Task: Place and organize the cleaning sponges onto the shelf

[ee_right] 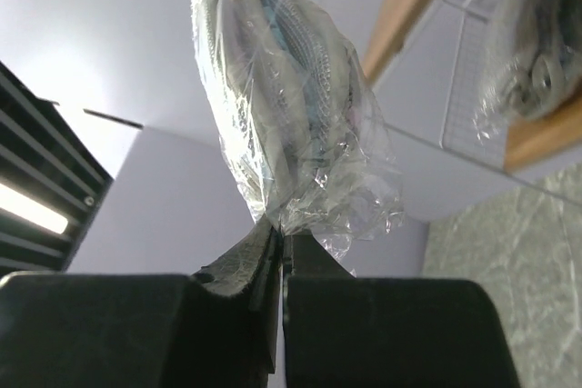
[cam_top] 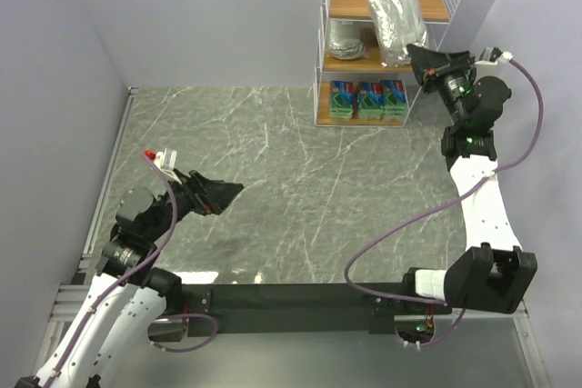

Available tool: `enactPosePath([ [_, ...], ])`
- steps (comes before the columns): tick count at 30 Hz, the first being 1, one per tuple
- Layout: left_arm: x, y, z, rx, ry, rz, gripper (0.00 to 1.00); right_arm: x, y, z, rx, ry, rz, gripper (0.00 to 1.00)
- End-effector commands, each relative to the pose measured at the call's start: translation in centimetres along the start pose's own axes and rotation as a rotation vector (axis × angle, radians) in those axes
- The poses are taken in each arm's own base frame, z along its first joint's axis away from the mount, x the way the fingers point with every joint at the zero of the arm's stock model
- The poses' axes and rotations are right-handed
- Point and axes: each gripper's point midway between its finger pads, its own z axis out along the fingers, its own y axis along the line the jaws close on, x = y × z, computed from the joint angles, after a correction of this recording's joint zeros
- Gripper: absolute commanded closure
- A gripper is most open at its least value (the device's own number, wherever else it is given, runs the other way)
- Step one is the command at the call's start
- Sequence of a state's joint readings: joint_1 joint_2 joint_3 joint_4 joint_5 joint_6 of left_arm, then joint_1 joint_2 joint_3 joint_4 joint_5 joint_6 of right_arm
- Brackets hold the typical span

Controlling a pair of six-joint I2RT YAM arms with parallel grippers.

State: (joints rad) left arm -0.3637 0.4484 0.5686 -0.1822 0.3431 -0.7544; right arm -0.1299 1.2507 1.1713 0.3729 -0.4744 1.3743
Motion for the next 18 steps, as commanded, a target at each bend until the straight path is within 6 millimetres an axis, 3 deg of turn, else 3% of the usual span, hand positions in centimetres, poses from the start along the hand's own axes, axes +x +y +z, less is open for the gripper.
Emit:
enactPosePath([
  [1, -1.1, -1.6, -0.1, 0.062, -0.03, 0.014, 0.02, -2.5, 1.9, 1.3, -0.041, -0.074, 0.009, 1.0],
  [2, -1.0, -1.6, 0.0, 0.063, -0.029, 0.019, 0.02, -3.1, 2.2, 1.8, -0.041, -0.091, 0.009, 1.0],
  [4, -1.0, -1.6, 0.1, 0.059, -0.019, 0.021, 0.02, -4.4, 0.6, 3.1, -0.001, -0.136, 0.039, 1.0],
  [6, -1.1, -1.6, 0.1, 0.058, -0.018, 0.024, 0.02, -5.4, 1.1, 4.1, -0.023, -0.157, 0.039, 1.0],
  [7, -1.1, -1.7, 0.1, 0.059, -0.017, 0.024, 0.02, -5.8, 0.0, 5.0, -0.004, -0.163, 0.057, 1.0],
  [10, -1.1, -1.8, 0.2, 0.065, -0.02, 0.023, 0.02, -7.1, 0.3, 6.8, -0.029, -0.179, 0.078, 1.0],
  [16, -1.1, -1.7, 0.0, 0.055, -0.019, 0.023, 0.02, -8.9, -0.5, 8.7, -0.025, -0.23, 0.112, 1.0],
  [18, -1.1, -1.7, 0.0, 0.057, -0.017, 0.023, 0.02, -9.1, 0.1, 9.1, -0.047, -0.23, 0.122, 1.0],
])
